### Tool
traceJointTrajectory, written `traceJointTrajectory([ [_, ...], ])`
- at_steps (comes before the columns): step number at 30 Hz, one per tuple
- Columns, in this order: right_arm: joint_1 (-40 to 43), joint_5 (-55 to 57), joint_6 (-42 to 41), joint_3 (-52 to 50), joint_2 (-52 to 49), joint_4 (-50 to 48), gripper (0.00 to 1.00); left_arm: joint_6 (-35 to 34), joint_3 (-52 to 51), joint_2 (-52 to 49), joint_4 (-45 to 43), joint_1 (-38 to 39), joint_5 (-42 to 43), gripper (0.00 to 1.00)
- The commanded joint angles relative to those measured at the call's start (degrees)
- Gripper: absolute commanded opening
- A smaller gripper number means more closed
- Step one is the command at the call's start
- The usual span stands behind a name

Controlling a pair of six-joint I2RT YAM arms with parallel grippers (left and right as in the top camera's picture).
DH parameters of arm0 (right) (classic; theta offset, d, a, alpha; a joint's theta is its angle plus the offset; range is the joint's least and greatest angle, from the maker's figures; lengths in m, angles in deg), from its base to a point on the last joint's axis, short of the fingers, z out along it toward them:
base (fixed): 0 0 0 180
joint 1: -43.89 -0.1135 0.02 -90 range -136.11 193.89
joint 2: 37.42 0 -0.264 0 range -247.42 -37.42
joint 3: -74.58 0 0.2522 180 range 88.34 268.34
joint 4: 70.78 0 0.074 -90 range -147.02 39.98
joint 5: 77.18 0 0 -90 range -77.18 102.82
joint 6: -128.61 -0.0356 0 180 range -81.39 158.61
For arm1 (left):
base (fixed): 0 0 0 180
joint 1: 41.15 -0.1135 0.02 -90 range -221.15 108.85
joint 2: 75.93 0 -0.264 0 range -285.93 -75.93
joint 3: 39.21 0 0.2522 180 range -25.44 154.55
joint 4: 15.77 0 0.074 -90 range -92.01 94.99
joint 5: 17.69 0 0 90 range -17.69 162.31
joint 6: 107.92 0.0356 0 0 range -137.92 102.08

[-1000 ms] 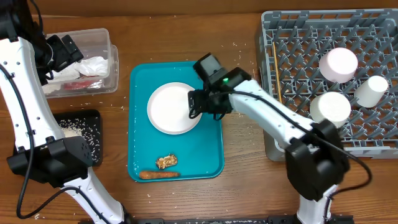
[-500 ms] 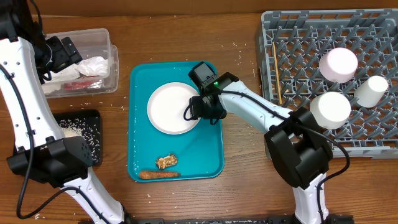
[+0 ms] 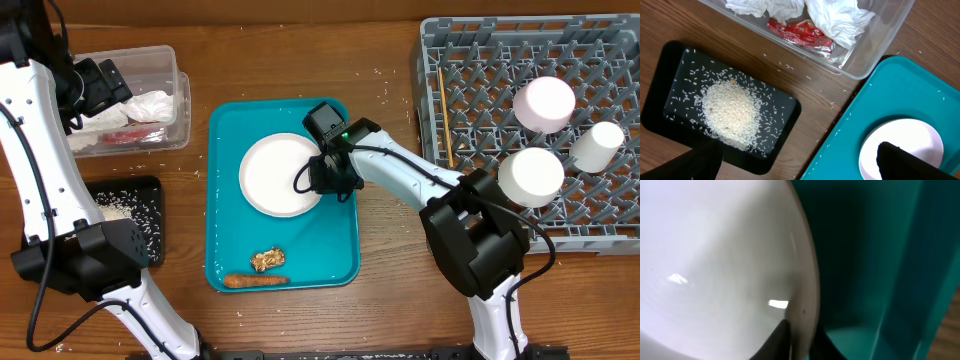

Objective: Sort waste into correct bins and load items into the dishwasher
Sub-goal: 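Lift the plate with the right gripper and place it in the rack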

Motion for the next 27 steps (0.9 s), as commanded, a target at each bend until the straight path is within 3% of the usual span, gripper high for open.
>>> traceJointTrajectory([
  [1, 0.20, 0.76, 0.00, 3.30, -0.52, 1.77, 0.04, 0.70, -0.02, 0.17, -0.02, 0.04, -0.76, 1.00],
  [14, 8.46, 1.60, 2.03, 31.23, -0.46, 18.49, 0.04, 0.70, -0.02, 0.17, 0.00, 0.04, -0.76, 1.00],
  [21, 17.73, 24.76, 1.97, 47.04, -0.46, 29.40, 0.04, 0.72, -0.02, 0.17, 0.00, 0.07, -0.79, 1.00],
  [27, 24.20, 47.04, 1.95, 49.37, -0.42, 33.83, 0.04, 0.70, -0.02, 0.17, -0.50, 0.04, -0.79, 1.00],
])
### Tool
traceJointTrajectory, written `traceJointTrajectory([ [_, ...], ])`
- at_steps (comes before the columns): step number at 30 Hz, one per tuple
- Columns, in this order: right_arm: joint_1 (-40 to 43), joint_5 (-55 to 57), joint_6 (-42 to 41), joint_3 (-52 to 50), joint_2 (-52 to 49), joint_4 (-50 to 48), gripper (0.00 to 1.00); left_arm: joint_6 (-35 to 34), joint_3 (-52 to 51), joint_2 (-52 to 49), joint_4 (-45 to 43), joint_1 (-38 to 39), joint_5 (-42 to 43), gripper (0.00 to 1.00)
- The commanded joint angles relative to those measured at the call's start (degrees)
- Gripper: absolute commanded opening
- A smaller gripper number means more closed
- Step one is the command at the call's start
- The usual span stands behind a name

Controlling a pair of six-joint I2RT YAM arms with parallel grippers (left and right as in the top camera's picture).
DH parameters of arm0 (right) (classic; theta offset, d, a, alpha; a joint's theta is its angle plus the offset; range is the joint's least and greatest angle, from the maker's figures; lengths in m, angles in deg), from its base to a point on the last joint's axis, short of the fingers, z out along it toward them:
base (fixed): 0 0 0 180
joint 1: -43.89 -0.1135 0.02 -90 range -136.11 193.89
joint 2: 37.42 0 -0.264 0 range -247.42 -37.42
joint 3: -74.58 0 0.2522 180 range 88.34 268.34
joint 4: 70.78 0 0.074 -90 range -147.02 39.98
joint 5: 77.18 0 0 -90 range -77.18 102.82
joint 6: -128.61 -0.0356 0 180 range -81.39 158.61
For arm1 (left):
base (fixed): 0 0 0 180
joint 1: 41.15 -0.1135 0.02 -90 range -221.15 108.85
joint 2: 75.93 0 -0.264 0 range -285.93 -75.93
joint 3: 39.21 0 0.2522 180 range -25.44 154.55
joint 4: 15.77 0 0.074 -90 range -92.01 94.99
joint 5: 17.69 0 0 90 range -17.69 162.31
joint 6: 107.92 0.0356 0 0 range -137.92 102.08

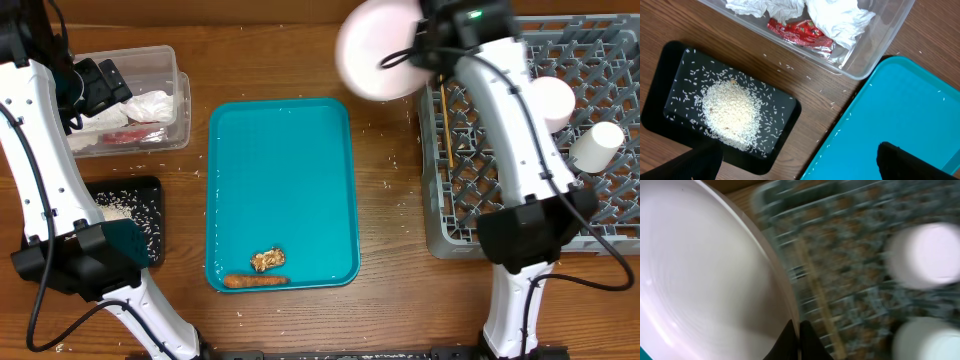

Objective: Sort waste into correct bins and load items into the dishwasher
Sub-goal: 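Lift the plate with the right gripper and place it in the rack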

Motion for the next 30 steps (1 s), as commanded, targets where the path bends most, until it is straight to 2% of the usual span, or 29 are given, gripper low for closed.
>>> traceJointTrajectory([
  [1, 2.10, 18.56, 0.17, 0.94, 0.22, 0.96, 0.04, 0.68, -0.02, 0.17, -0.61, 0.04, -0.74, 1.00],
  [10, 5.18, 31.95, 0.17, -1.20, 0.13, -3.56, 0.04, 0.68, -0.02, 0.17, -2.08, 0.04, -0.72, 1.00],
  [16, 5.86, 32.24, 2.84, -5.11, 0.04, -10.38, 0.04, 0.68, -0.02, 0.17, -2.08, 0.04, -0.74, 1.00],
  [25, 5.77, 32.44, 6.27, -18.47, 0.04, -17.86, 0.04, 0.68, -0.02, 0.17, -2.12, 0.04, -0.72, 1.00],
  [30, 5.77, 32.46, 6.25, -22.05, 0.04, -18.64, 0.04, 0.68, -0.02, 0.17, -2.12, 0.04, -0.72, 1.00],
])
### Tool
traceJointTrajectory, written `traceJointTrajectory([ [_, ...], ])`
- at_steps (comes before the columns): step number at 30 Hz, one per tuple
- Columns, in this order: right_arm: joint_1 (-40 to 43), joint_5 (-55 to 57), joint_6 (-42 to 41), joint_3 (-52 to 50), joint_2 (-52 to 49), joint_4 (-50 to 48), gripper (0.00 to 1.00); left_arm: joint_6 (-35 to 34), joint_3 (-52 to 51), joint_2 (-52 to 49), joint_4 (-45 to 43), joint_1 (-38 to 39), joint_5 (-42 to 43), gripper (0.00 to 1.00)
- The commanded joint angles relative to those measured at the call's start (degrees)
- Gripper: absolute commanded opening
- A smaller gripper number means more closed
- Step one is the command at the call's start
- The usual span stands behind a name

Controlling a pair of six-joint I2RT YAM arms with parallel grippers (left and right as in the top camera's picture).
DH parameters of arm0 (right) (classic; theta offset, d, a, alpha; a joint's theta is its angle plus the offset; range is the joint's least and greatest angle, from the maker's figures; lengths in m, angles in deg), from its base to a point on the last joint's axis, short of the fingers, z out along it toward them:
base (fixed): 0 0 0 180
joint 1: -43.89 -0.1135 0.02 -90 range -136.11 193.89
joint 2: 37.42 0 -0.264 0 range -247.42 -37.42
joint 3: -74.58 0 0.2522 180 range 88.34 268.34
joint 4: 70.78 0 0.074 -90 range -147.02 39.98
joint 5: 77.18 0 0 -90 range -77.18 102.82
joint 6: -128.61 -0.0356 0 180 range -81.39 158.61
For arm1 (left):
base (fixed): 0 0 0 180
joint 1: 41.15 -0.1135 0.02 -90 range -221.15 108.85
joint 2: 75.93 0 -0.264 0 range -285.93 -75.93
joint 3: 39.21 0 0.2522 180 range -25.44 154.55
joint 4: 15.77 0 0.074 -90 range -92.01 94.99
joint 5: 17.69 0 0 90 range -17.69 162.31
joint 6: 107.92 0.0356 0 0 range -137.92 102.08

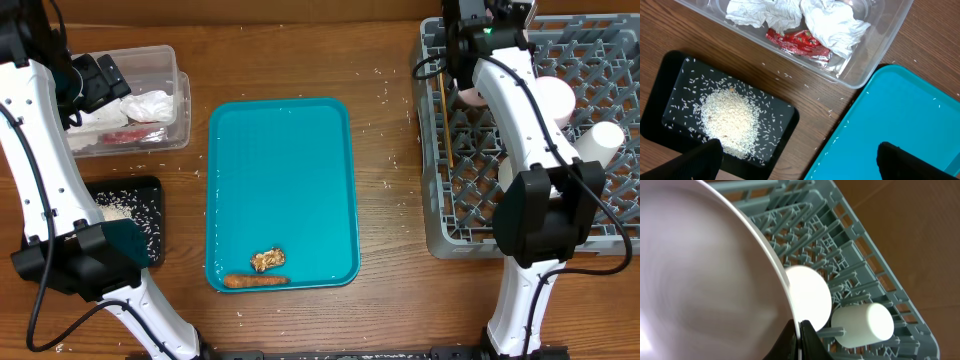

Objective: Sort waste into correct bins and load items into the dishwasher
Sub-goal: 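Lift the plate with the right gripper and place it in the rack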

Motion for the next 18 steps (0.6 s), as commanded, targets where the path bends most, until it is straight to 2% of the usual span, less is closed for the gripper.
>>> traceJointTrajectory([
  [1, 0.15, 1.68, 0.35, -0.92, 0.37, -0.55, 0.04, 0.68, -0.02, 0.17, -0.13, 0.04, -0.72, 1.00],
  [5, -0.04, 1.64, 0.33, -0.02, 0.39, -0.59, 0.04, 0.68, -0.02, 0.17, -0.11, 0.04, -0.72, 1.00],
  [6, -0.09, 1.60, 0.31, 0.55, 0.39, -0.50, 0.06, 0.68, -0.02, 0.17, -0.11, 0.04, -0.72, 1.00],
  [7, -0.11, 1.40, 0.26, 1.18, 0.50, -0.15, 0.13, 0.68, -0.02, 0.17, -0.13, 0.04, -0.70, 1.00],
  [8, -0.17, 0.96, 0.07, 1.99, 0.57, 0.35, 0.31, 0.68, -0.02, 0.17, -0.11, 0.04, -0.72, 1.00],
  [9, -0.22, 0.02, -0.02, 3.02, 0.83, 0.96, 0.63, 0.68, -0.02, 0.17, -0.11, 0.04, -0.72, 1.00],
  [10, -0.22, -1.29, -0.09, 3.89, 1.20, 1.60, 1.00, 0.68, -0.02, 0.17, -0.11, 0.04, -0.70, 1.00],
  [14, -0.26, -13.25, -0.11, 9.22, 3.69, 5.64, 1.00, 0.68, -0.02, 0.17, -0.11, 0.04, -0.70, 1.00],
  [18, -0.24, -34.18, -0.31, 17.77, 8.72, 10.97, 1.00, 0.39, -0.02, 0.17, -0.04, 0.07, -0.31, 1.00],
])
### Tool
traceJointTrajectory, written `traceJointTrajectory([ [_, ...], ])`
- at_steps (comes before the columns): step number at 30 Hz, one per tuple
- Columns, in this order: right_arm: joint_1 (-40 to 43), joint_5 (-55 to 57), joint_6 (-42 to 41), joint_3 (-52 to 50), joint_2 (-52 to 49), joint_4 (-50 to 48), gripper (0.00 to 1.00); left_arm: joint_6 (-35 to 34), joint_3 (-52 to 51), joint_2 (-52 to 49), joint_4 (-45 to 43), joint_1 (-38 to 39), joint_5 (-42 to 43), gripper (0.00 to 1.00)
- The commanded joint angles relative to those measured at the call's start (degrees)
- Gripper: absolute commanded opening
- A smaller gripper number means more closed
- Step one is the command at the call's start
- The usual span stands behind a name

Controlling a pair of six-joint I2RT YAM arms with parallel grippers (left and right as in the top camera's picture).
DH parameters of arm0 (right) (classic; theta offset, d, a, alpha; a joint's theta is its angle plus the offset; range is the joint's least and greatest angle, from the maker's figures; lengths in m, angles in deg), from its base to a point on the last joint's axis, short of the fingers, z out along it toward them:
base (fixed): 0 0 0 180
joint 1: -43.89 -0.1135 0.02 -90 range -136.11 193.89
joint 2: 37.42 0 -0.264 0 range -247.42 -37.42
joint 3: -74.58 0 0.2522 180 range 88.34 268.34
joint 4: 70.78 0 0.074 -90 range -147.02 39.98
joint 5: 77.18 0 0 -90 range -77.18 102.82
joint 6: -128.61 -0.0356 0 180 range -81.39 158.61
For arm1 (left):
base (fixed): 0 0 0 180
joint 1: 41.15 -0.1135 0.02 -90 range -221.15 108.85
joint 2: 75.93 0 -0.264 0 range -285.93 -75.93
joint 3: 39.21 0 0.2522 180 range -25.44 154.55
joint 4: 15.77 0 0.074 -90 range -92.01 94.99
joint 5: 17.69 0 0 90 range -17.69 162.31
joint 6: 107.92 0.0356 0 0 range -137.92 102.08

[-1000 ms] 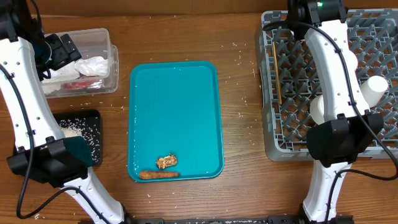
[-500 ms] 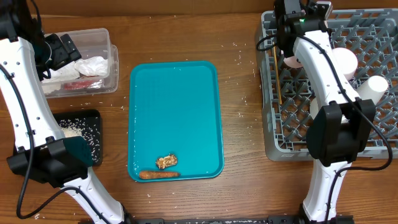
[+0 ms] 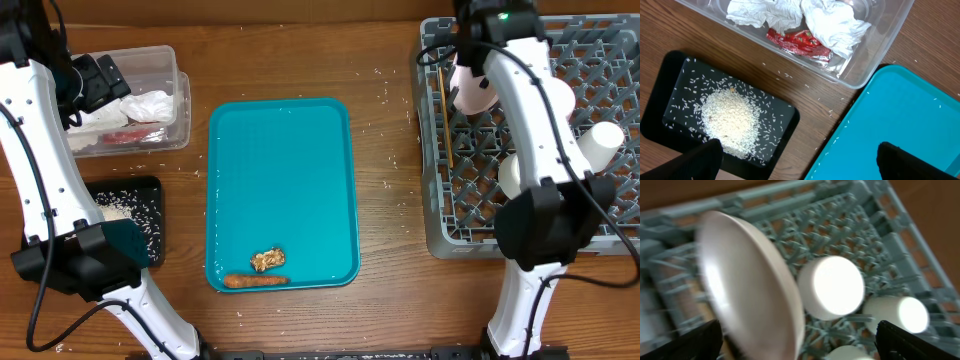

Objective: Sort waste into correct bins and load items into the dishwasher
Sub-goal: 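Lift the plate with the right gripper and place it in the rack, then move the left gripper to the food scrap on the tray and grasp it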

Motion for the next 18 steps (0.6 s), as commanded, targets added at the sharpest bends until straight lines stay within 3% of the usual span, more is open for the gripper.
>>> traceJointTrajectory([
  [1, -0.20, -21.84, -0.39, 8.20, 8.35, 2.21, 1.00, -0.07, -0.02, 0.17, 1.16, 0.07, 1.92, 1.00],
  [4, -0.20, -37.05, -0.39, 9.90, 12.39, 2.47, 1.00, 0.02, -0.17, 0.20, 2.32, 0.07, 13.00, 1.00],
  [8, -0.22, -51.19, -0.39, 9.90, 15.34, 6.34, 1.00, 1.18, -0.17, 0.20, 2.32, 0.55, 37.00, 1.00],
  [12, -0.22, -51.08, -0.39, 9.03, 15.26, 10.38, 1.00, 9.31, -0.17, 0.20, 2.32, 3.93, 45.72, 1.00],
  [18, -0.22, -51.10, -0.37, 8.48, 15.26, 13.46, 1.00, 10.36, -0.17, 0.20, 2.32, 14.58, 45.68, 1.00],
])
